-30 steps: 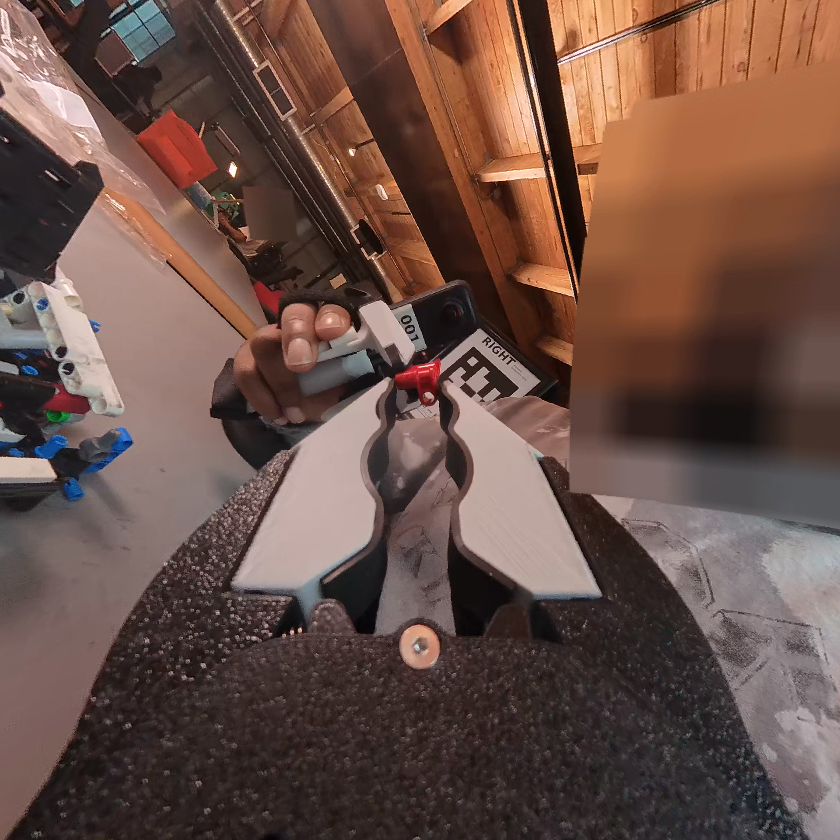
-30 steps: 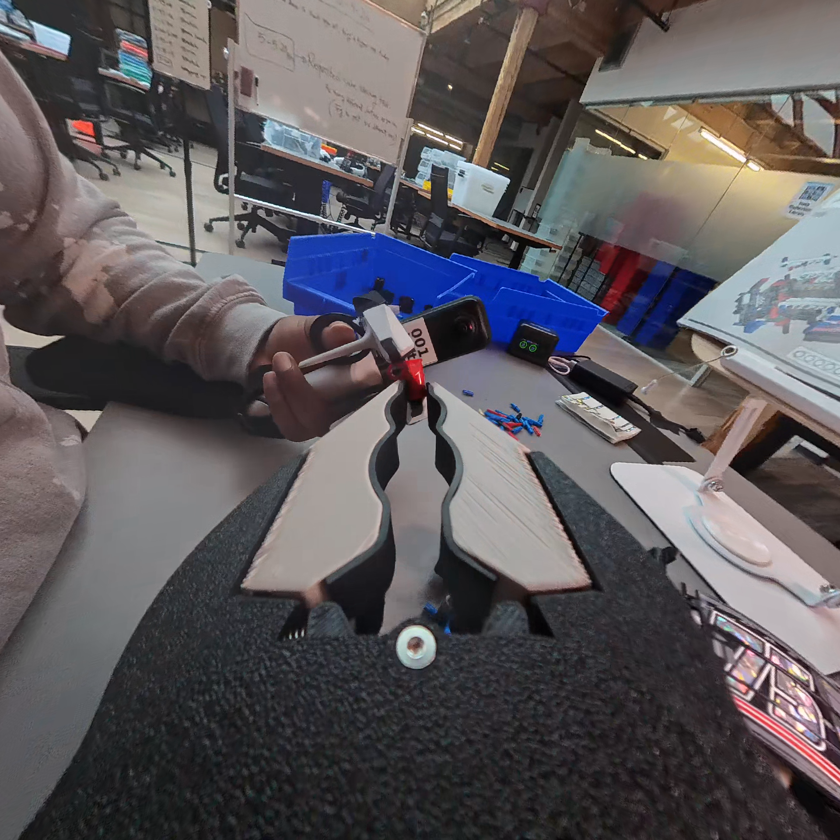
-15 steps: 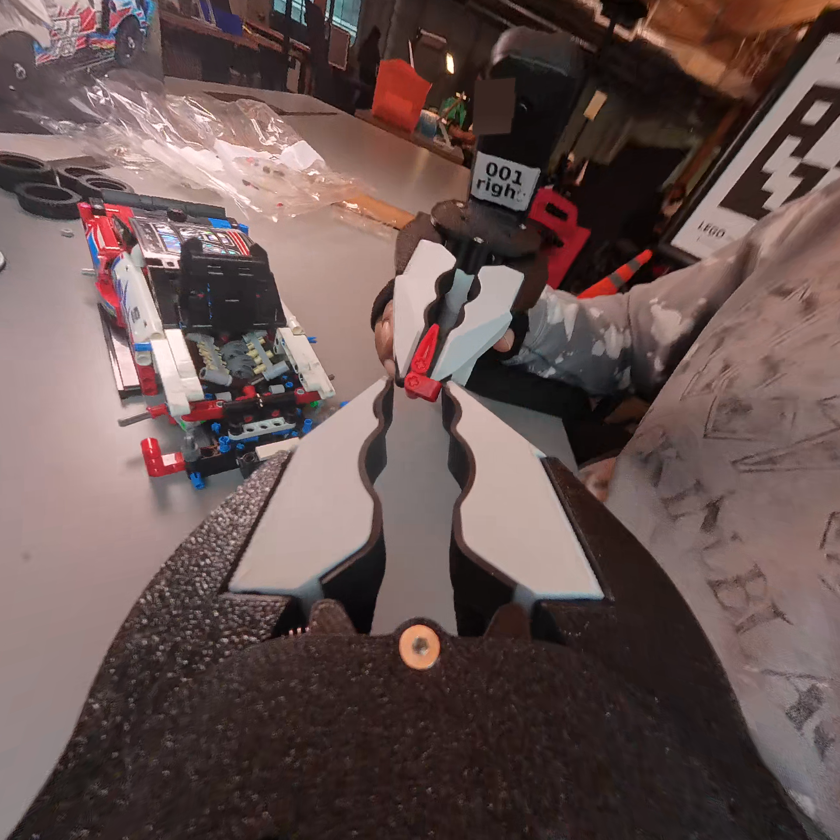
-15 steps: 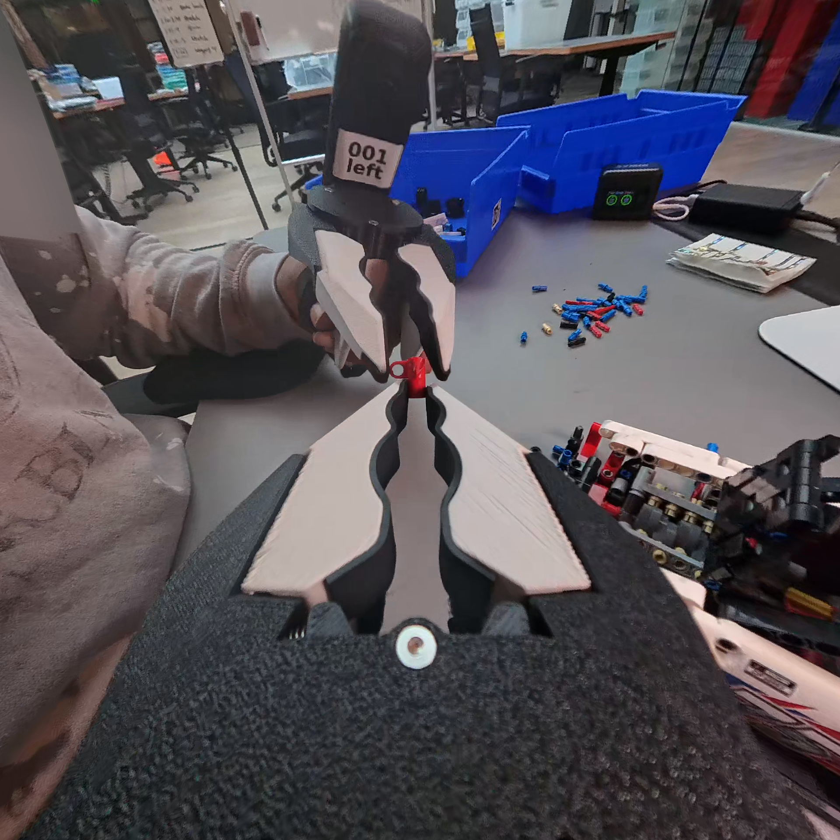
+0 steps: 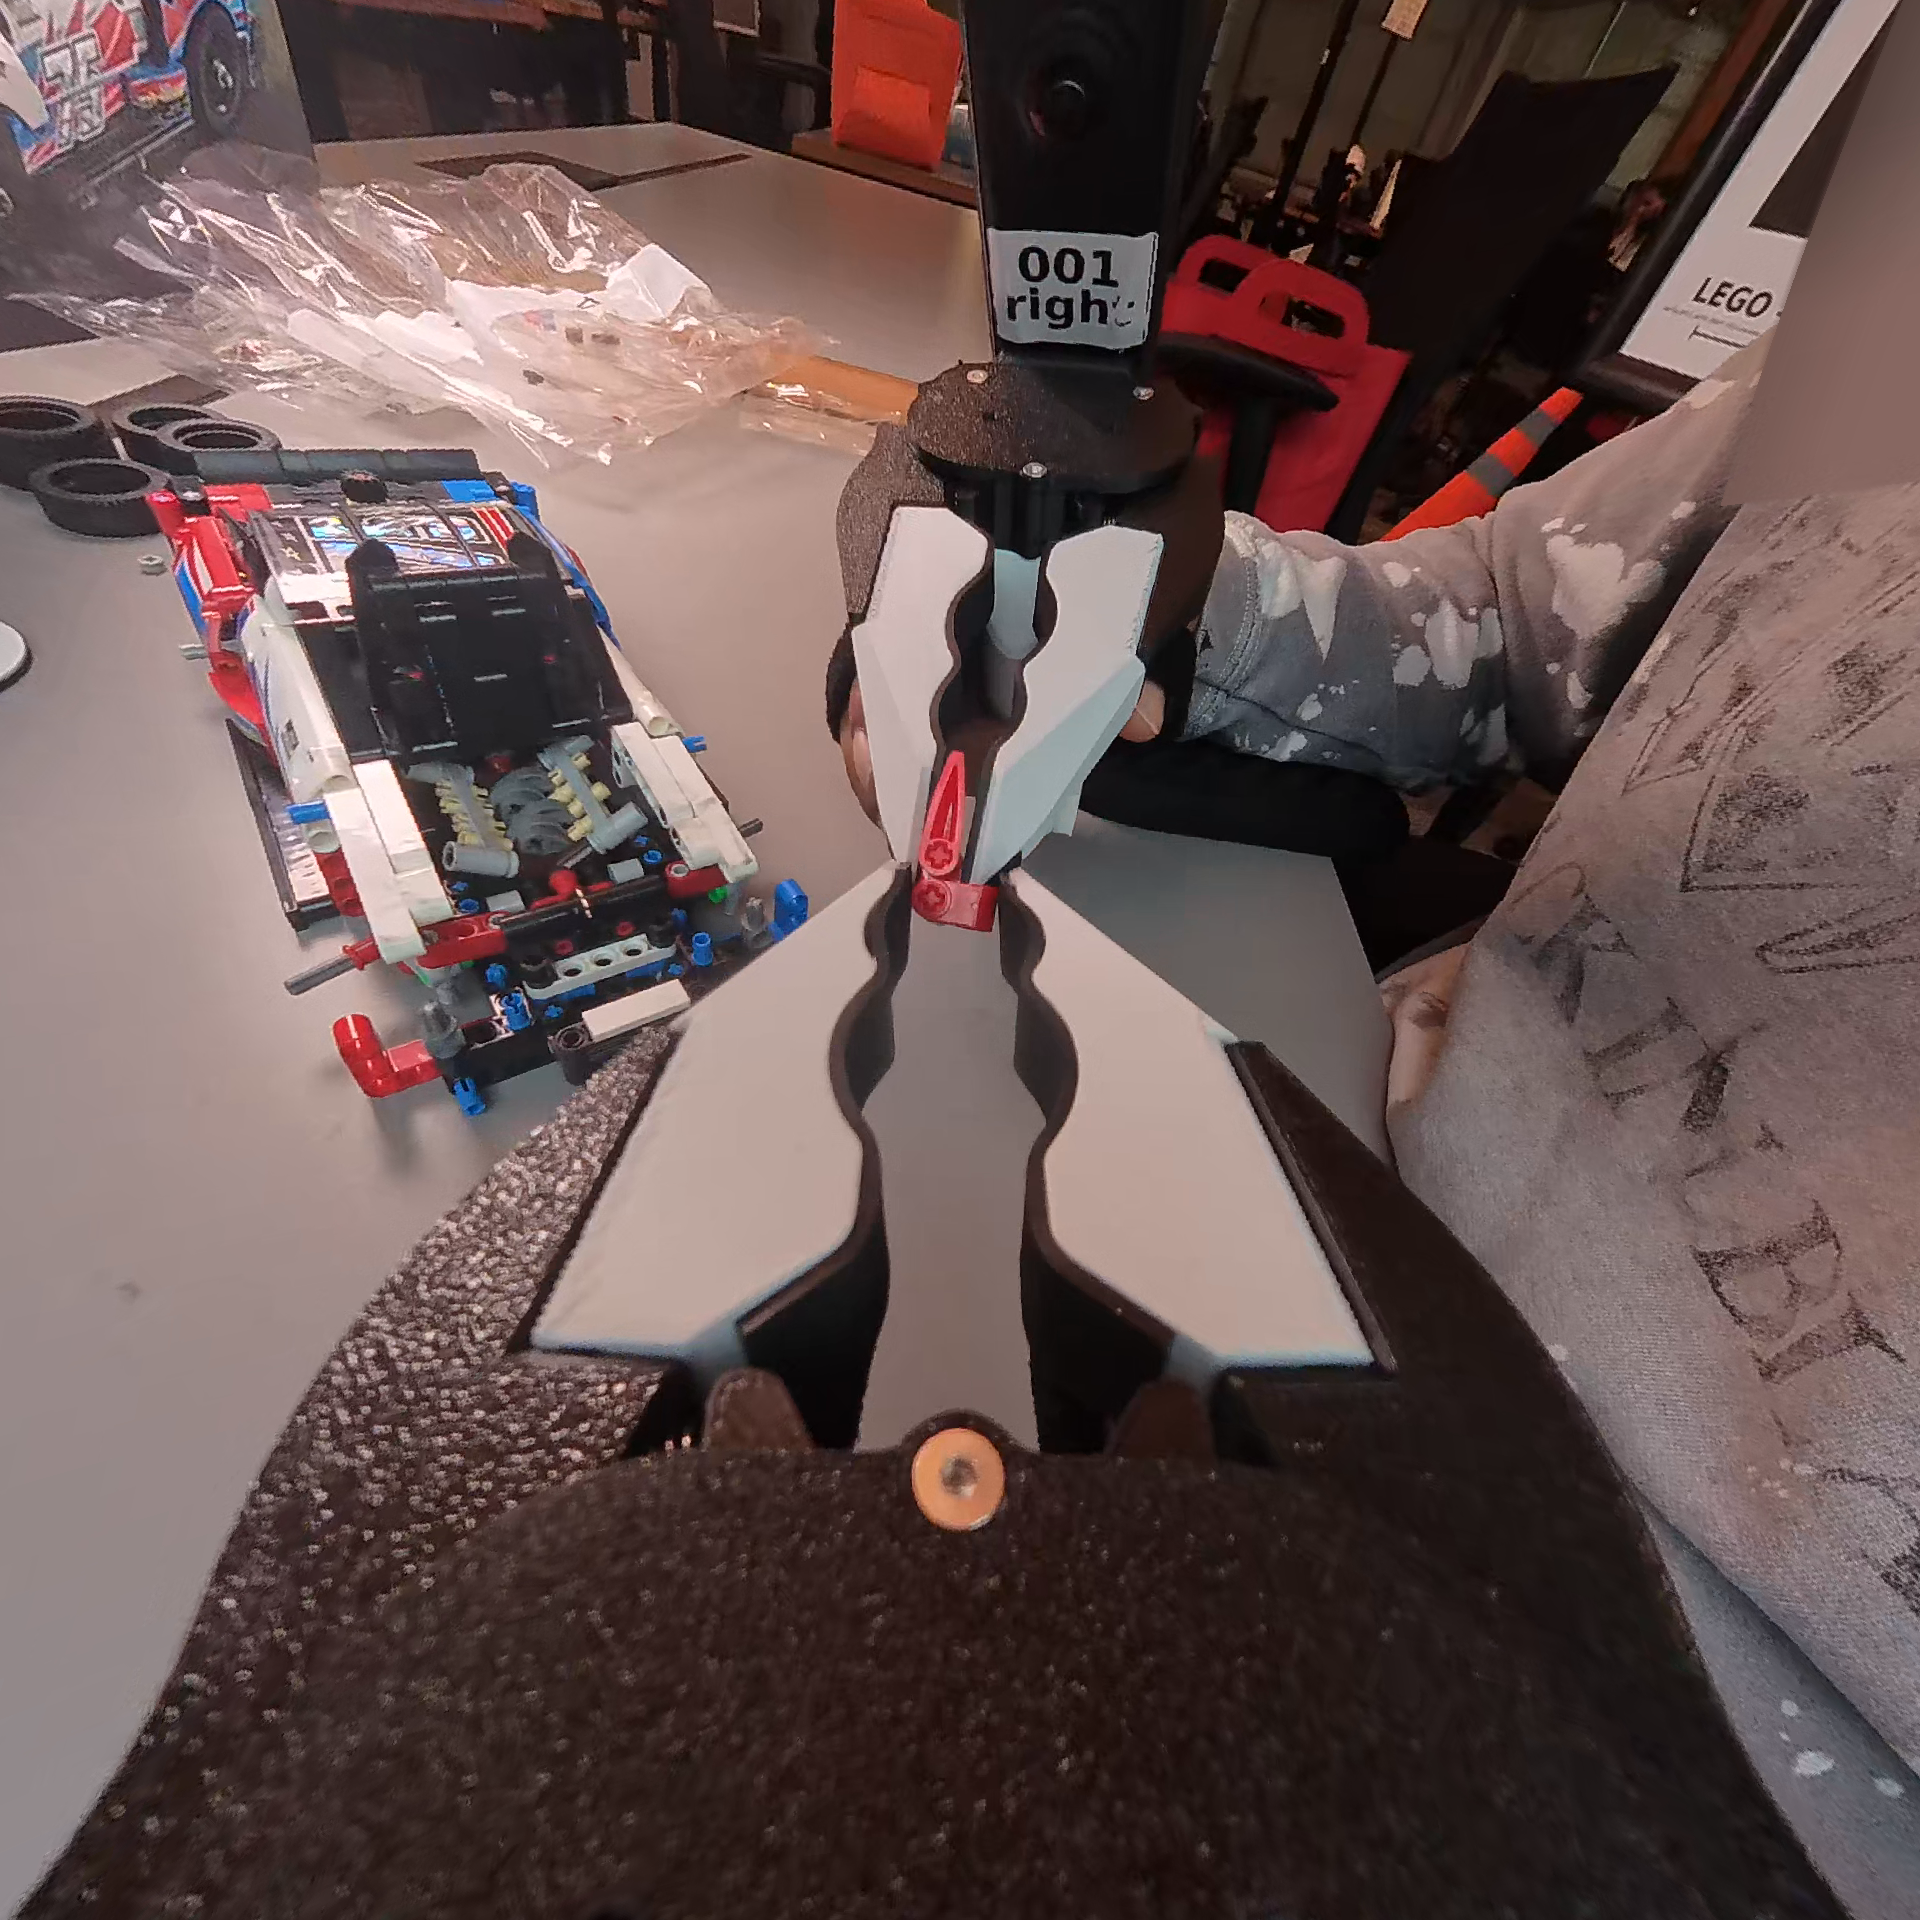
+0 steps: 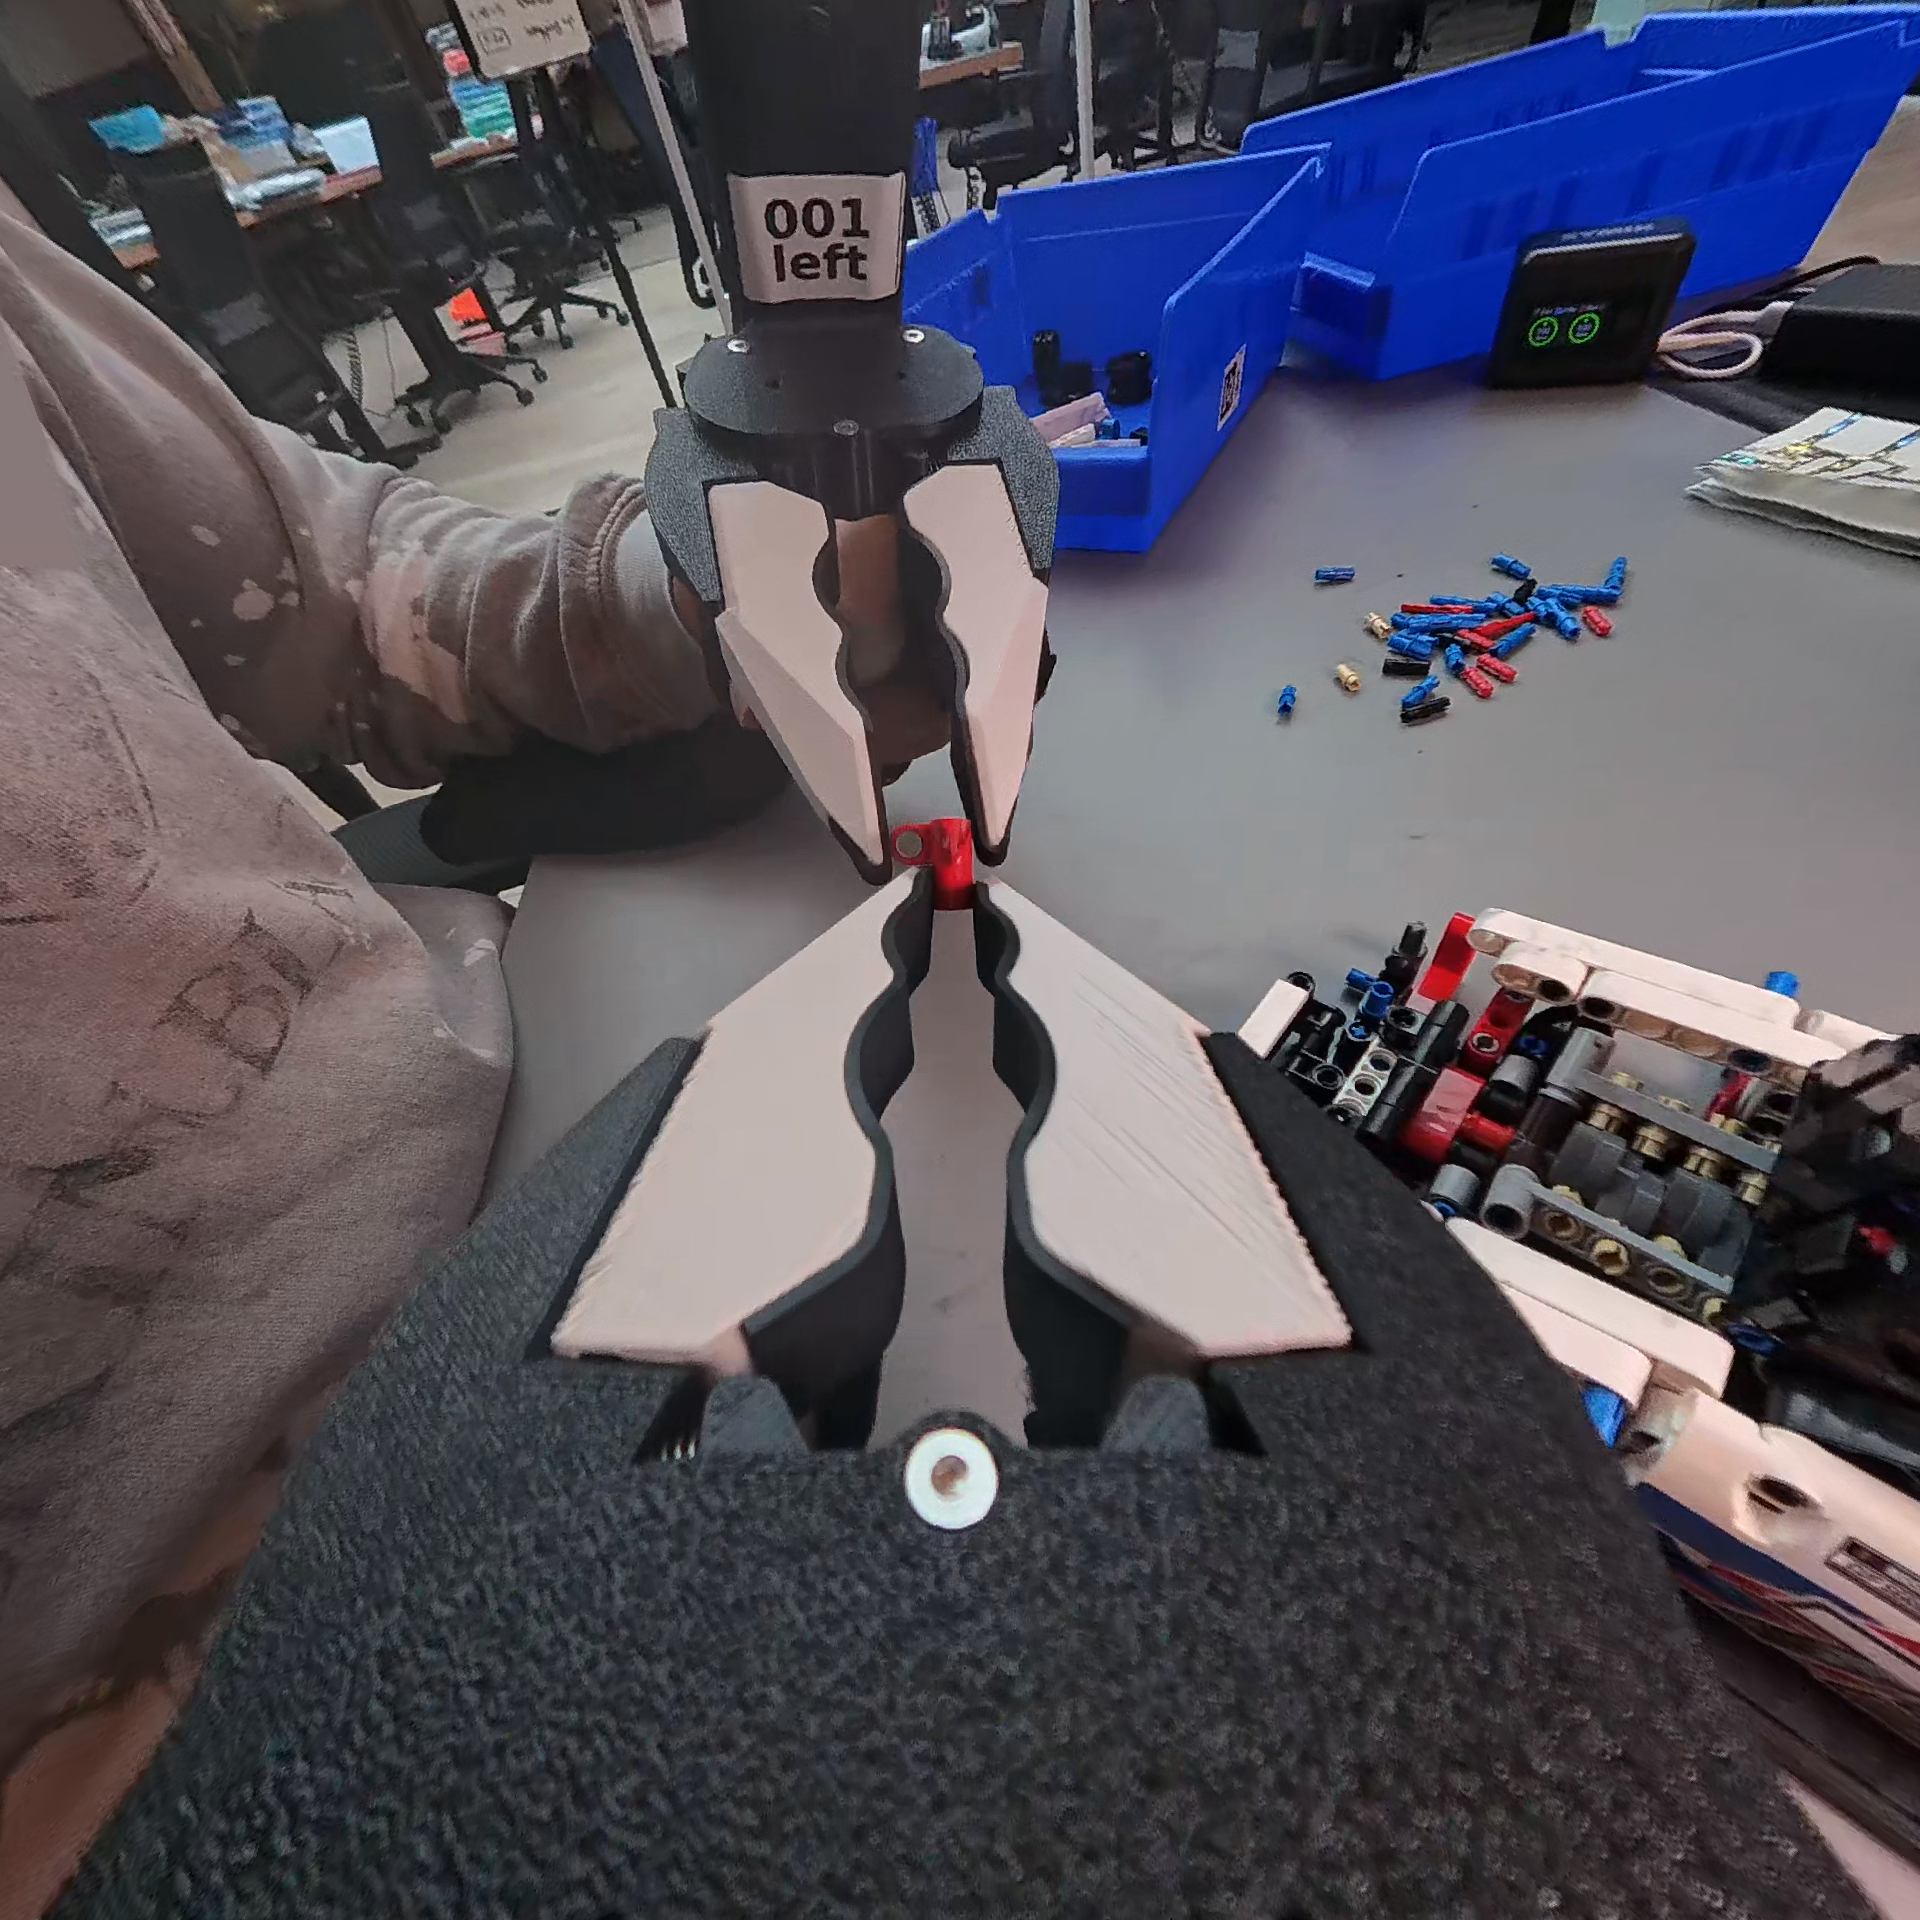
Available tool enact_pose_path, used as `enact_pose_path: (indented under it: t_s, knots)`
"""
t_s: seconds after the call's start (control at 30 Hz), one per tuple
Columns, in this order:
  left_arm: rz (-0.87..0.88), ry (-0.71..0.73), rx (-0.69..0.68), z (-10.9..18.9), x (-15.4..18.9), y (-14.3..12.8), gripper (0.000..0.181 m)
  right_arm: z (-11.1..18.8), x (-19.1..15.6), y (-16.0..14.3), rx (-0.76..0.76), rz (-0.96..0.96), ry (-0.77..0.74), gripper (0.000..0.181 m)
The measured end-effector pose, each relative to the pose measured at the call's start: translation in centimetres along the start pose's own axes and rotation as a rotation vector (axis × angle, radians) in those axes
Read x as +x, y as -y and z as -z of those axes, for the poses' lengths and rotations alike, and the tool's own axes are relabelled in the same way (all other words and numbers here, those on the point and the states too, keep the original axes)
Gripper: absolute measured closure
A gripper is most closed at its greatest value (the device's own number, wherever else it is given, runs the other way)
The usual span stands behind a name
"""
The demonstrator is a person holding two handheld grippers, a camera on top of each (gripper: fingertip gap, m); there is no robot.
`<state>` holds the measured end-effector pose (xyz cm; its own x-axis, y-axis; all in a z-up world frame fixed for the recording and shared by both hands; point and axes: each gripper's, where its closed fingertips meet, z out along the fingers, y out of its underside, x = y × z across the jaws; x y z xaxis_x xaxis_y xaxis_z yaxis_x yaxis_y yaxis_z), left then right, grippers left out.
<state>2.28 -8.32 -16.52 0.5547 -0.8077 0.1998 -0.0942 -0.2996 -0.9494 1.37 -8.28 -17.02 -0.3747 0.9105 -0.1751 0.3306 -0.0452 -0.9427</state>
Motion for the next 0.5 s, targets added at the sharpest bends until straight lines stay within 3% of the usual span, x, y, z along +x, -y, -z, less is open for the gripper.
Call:
enact_pose_path:
  t_s: [0.13,0.3,0.5]
  knots:
    - [0.020,-0.007,-0.007,0.0,0.0,-0.1,0.167,0.0,0.0,0.1,0.014,-0.007,0.007,0.175]
    - [-0.033,0.009,-0.153,-0.5,0.1,-2.3,0.167,-0.3,0.1,-1.2,-0.068,0.092,-0.025,0.165]
    - [-0.065,0.007,-0.277,-1.1,0.4,-4.5,0.167,-0.9,-0.5,-3.2,-0.164,0.139,0.006,0.175]
